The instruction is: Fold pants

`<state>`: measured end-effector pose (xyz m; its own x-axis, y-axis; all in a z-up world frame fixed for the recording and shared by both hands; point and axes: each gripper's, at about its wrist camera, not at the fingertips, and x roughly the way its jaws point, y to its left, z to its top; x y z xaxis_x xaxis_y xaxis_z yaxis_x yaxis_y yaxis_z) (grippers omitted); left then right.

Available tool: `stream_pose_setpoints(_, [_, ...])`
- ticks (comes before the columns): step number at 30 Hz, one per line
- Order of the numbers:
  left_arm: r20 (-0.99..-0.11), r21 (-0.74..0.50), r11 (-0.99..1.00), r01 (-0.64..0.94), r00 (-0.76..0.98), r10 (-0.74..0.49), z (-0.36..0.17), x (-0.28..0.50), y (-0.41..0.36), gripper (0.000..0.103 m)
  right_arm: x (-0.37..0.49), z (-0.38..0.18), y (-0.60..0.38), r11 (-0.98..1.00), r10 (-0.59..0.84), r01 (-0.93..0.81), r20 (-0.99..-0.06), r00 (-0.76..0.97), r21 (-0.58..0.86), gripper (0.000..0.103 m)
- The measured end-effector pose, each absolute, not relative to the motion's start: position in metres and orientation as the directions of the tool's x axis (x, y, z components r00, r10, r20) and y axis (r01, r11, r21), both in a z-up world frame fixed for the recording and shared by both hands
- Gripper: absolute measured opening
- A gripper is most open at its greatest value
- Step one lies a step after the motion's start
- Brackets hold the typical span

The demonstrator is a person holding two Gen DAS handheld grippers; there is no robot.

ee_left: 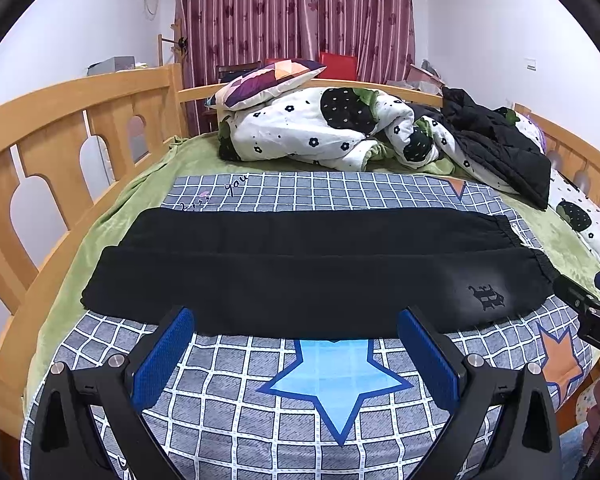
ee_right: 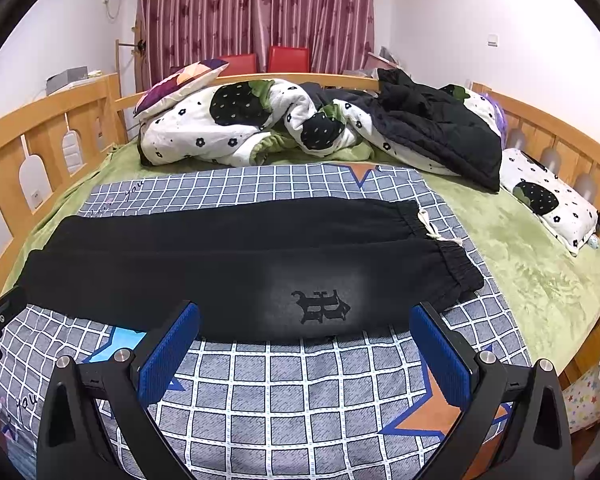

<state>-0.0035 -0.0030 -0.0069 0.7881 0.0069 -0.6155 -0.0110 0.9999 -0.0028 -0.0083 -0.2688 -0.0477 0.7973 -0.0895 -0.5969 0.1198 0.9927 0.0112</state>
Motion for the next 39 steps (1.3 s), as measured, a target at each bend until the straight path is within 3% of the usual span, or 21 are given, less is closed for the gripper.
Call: stream_pose_setpoints(39, [-0.616, -0.006, 1.000, -0.009, 0.787, 0.004, -0.007, -0.004, -0.001, 0.103, -0.009, -0.044, -0.257, 0.994, -0.092, 0.113, -0.582, 0.808, 0.000, 0.103])
